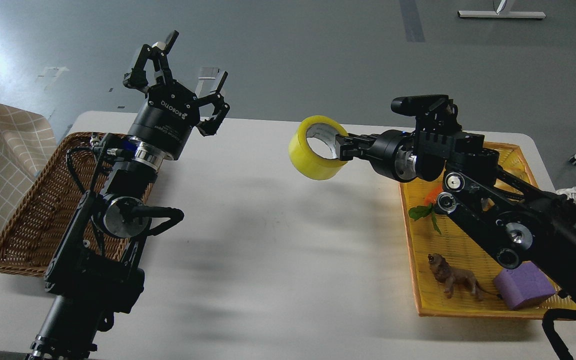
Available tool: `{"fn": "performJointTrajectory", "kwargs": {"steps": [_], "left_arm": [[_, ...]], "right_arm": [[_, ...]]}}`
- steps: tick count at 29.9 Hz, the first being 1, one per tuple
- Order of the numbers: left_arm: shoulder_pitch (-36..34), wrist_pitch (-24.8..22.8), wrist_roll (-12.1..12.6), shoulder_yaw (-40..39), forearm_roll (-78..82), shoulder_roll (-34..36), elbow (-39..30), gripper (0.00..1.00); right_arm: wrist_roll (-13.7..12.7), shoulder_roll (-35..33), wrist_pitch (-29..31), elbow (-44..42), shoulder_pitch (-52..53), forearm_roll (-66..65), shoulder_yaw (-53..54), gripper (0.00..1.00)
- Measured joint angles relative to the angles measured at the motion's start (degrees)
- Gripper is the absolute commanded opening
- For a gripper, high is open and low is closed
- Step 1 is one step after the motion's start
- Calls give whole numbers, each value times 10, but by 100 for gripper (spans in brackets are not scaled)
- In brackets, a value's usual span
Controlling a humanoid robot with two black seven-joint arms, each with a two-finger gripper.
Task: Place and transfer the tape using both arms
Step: 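Lift the tape roll and carry it toward the table center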
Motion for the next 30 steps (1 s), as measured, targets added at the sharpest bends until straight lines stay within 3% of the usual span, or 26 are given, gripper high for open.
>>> {"fn": "performJointTrajectory", "kwargs": {"steps": [13, 30], "left_arm": [[0, 0, 0, -6, -1, 0, 0, 98], [1, -2, 0, -30, -1, 2, 0, 98]], "right_arm": [[-1, 91, 0, -76, -2, -8, -42, 0], [-2, 97, 0, -87, -10, -25, -74, 0]]}}
